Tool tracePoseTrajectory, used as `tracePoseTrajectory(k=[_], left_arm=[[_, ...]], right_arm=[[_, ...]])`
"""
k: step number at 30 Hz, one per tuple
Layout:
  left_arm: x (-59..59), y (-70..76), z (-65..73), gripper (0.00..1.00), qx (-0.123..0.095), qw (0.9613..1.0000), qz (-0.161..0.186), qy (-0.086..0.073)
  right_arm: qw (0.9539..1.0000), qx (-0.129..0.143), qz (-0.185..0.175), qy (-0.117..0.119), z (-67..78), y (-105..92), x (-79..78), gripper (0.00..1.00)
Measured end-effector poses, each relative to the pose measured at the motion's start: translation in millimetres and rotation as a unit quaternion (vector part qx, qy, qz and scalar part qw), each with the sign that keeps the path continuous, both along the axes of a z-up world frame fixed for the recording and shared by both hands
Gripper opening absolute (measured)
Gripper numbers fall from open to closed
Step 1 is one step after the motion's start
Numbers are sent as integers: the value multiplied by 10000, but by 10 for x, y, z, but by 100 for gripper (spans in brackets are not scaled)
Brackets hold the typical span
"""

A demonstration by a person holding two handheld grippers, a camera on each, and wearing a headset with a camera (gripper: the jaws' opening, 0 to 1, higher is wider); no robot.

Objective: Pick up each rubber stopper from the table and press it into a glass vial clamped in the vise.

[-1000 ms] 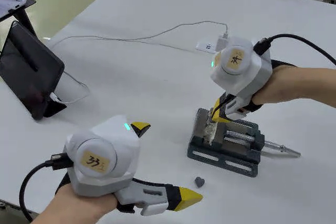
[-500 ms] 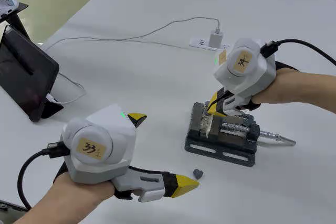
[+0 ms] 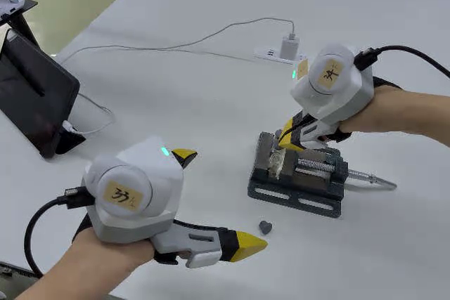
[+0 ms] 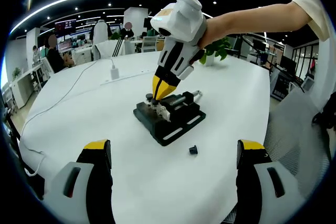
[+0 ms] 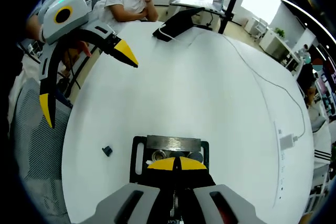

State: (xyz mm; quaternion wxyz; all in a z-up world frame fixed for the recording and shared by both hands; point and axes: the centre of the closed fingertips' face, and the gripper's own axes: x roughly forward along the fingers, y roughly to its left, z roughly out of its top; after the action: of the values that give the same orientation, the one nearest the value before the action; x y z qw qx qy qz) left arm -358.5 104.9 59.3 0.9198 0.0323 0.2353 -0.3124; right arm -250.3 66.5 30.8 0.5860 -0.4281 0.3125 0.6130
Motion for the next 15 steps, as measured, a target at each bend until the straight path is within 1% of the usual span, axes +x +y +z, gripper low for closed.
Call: tracePoseTrajectory(k=[2, 3, 4, 5, 6, 7, 10, 11, 13, 15], left_arm=[[3, 10, 2, 99, -8, 10000, 9, -4], [2, 12, 0, 99, -6, 10000, 9, 1], [1, 13, -2, 99, -2, 10000, 5, 4], [1, 13, -1, 99, -4, 10000, 4, 1], [1, 14, -1, 99, -8, 10000, 1, 2], [0, 14, -3, 99, -6, 10000, 0, 4], [-6, 10, -11, 99, -11, 10000, -18, 14], [-8, 6, -16, 99, -2, 10000, -32, 17], [-11, -4, -14, 99, -3, 10000, -54, 15], [-15, -13, -11, 99, -4, 10000, -82, 11]], right_arm=[[10000, -14, -51, 43, 11, -12, -2, 0], [9998, 45, -151, 153, 28, -17, -17, 2], [9992, 127, -199, 315, 37, -7, -82, 12], [9991, 215, -234, 272, 61, -1, -91, 18], [9992, 298, -250, 135, 94, -6, -94, 22], [9993, 309, -216, 59, 107, -21, -109, 25], [9987, 372, -313, 144, 112, -63, -221, 35], [9984, 422, -344, 141, 113, -74, -253, 37], [9980, 472, -405, 109, 111, -107, -302, 42], [9973, 545, -470, 120, 118, -127, -344, 44]])
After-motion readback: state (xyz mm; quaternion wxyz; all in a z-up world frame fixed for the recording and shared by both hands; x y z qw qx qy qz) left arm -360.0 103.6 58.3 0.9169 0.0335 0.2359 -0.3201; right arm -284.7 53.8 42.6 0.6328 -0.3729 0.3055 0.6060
